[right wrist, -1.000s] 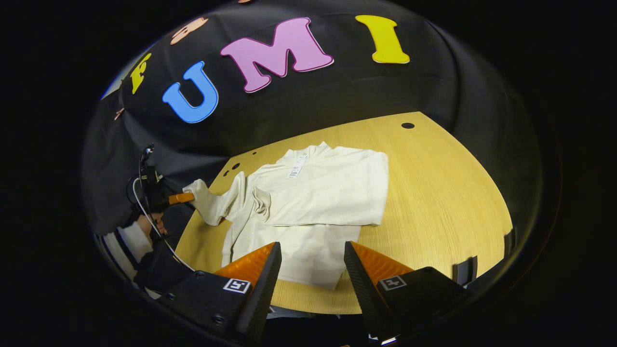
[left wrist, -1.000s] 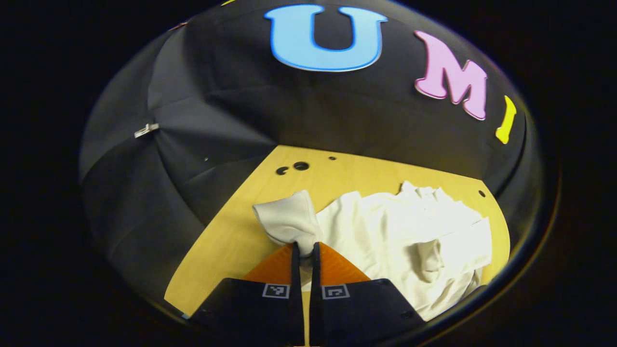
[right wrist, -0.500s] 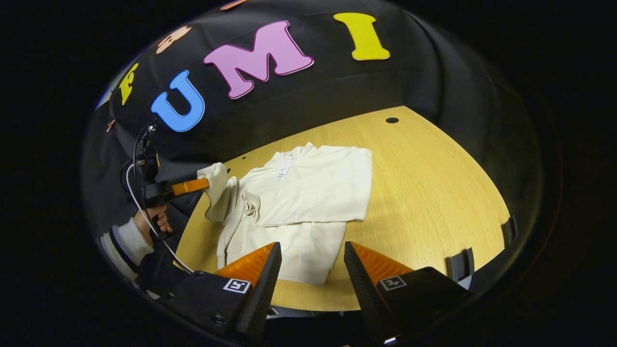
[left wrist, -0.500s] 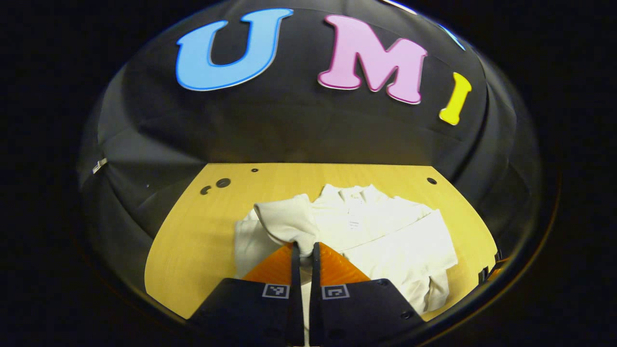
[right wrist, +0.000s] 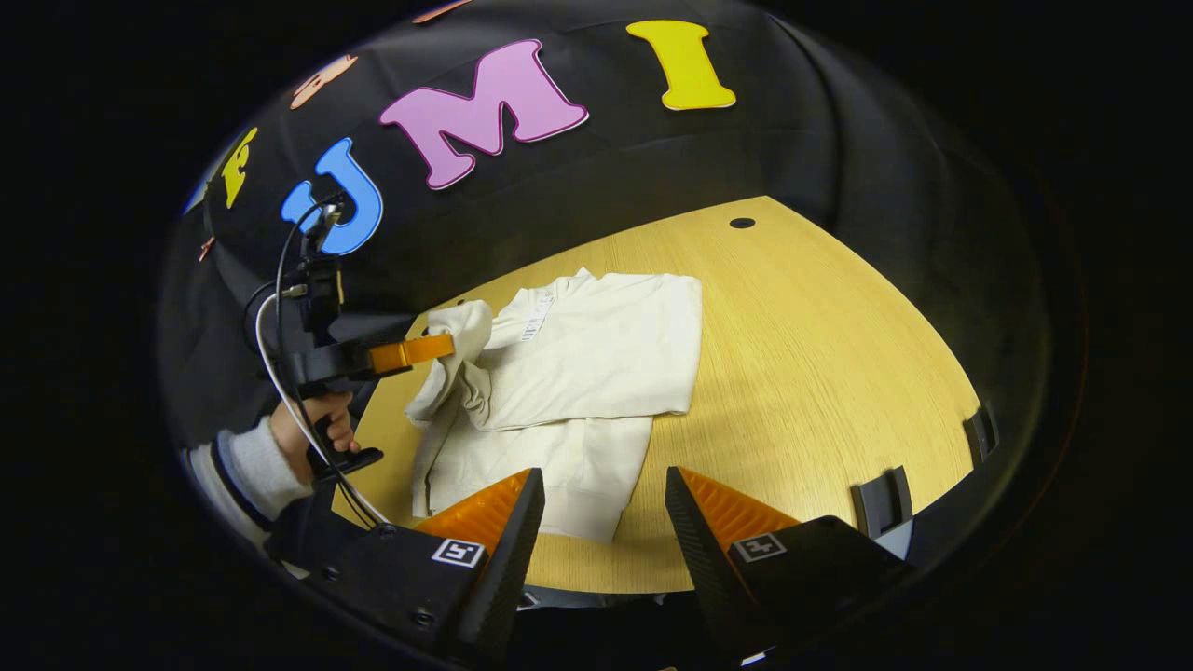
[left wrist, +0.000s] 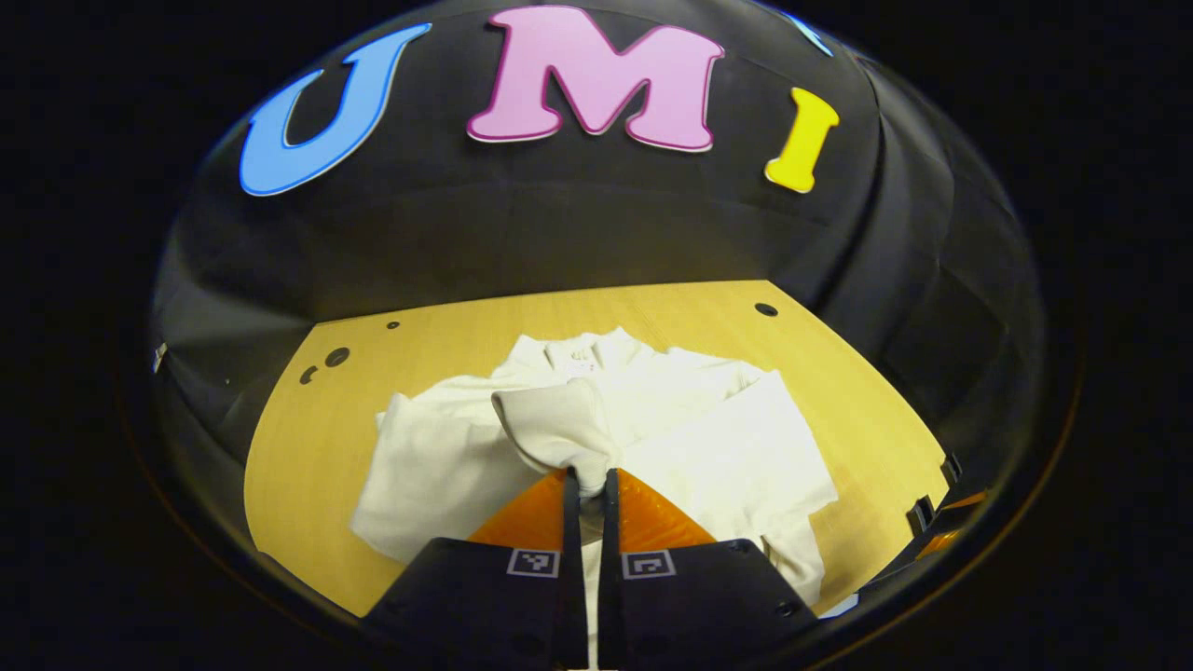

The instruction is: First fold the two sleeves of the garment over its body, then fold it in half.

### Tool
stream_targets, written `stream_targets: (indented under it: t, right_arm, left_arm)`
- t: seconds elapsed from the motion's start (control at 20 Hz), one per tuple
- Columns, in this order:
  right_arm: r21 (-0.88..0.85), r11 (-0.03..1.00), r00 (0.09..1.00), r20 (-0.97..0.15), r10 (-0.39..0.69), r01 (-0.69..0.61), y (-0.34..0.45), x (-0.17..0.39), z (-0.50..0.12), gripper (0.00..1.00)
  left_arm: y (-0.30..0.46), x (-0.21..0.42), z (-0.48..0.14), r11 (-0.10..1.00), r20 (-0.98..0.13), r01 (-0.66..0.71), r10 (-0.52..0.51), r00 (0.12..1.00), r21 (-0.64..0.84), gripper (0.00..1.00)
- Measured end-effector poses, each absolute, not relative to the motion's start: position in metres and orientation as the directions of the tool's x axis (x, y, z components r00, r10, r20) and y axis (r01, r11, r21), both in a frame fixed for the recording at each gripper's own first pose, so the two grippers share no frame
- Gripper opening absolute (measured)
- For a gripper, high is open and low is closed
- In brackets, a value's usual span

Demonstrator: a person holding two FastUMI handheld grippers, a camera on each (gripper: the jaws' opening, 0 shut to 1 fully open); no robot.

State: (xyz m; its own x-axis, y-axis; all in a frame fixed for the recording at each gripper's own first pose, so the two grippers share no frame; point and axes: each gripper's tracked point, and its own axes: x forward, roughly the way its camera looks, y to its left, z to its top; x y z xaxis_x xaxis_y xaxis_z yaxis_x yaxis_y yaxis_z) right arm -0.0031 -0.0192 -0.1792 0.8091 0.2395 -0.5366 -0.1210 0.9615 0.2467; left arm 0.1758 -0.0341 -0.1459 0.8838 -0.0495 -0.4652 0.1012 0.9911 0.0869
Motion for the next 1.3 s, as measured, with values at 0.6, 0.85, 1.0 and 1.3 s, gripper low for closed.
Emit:
stream_targets:
  t: [0.6,0.85,1.0,1.3]
  right_arm:
    - [0.227,0.967,0.787,-0.572,0.231,-0.118,-0.021,-0.004,-0.189,0.81]
    - [0.235,0.964,0.78,-0.578,0.24,-0.123,-0.015,0.002,-0.192,0.81]
    - [0.24,0.961,0.77,-0.584,0.255,-0.137,-0.005,0.006,-0.195,0.81]
    - [0.218,0.962,0.746,-0.611,0.264,-0.163,0.009,0.011,-0.209,0.81]
  left_arm:
    - [-0.071,0.188,-0.221,0.964,-0.565,0.179,-0.038,0.824,0.197,0.5]
    - [-0.064,0.173,-0.216,0.963,-0.565,0.192,-0.055,0.823,0.186,0.99]
    - [-0.05,0.157,-0.194,0.972,-0.529,0.167,-0.056,0.847,0.164,0.99]
    - [0.008,0.092,-0.169,0.991,-0.476,0.07,-0.005,0.88,0.118,0.99]
